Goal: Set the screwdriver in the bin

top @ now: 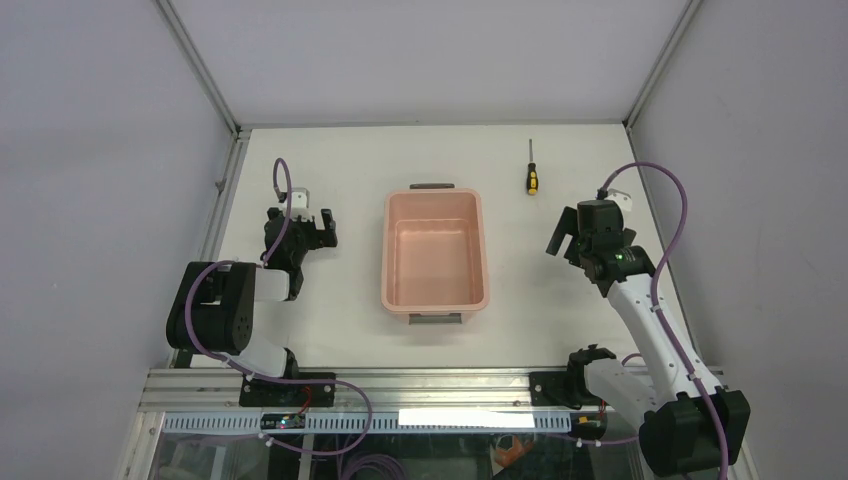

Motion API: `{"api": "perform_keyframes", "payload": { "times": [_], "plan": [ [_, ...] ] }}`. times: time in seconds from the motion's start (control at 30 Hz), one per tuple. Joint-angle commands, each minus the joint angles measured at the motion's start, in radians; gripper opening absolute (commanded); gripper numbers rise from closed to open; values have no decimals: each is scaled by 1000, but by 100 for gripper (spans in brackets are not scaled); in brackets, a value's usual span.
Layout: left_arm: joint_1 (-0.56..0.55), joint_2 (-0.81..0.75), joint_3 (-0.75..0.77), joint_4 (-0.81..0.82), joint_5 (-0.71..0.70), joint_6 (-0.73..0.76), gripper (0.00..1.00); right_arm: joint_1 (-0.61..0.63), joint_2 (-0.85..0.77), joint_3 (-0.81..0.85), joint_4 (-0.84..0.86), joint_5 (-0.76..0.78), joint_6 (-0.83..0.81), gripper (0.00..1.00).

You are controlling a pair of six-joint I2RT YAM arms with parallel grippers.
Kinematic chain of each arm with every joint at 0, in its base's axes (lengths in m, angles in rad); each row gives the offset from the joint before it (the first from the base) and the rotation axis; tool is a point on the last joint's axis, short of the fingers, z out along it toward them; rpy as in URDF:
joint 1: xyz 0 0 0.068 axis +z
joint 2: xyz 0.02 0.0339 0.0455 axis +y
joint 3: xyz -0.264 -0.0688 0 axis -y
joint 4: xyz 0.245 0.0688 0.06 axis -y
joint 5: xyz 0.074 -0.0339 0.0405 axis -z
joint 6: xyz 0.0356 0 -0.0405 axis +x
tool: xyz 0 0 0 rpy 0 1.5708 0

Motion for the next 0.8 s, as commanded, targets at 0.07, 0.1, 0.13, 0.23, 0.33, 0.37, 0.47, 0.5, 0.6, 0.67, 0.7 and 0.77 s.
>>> {"api": "perform_keyframes", "payload": {
  "times": [0.07,0.1,0.13,0.23,0.33,0.37,0.47,0.5,0.6,0.67,0.7,0.77],
  "plan": [
    [-7,-28,0,26,8,-16,99,-5,8,59,23,-6,5,99],
    [-7,-28,0,26,7,-16,99,-6,25,85,22,-8,-2,99],
    [-8,-28,0,26,7,-16,99,-5,49,114,20,-13,-10,99],
    [-8,-28,0,26,7,-16,99,-7,176,250,-2,-65,-45,99],
    [-8,-27,0,26,7,-16,99,-8,356,422,-23,-94,-75,99],
    [-8,-27,0,26,7,-16,99,-13,421,478,-21,-108,-93,99],
    [-8,-28,0,26,7,-16,99,-44,629,691,-53,-165,-111,99],
    [-9,-27,0,26,7,-16,99,-52,727,761,-74,-176,-112,99],
    [-7,-28,1,26,7,-16,99,-58,928,961,-132,-195,-132,99],
    [-7,-28,0,25,8,-16,99,-60,1045,1077,-162,-212,-144,99],
    [-8,-29,-1,27,8,-16,99,-60,1101,1138,-184,-218,-145,99],
    [-8,-28,0,26,7,-16,99,-60,1198,1243,-219,-216,-150,99]
  ]
}}
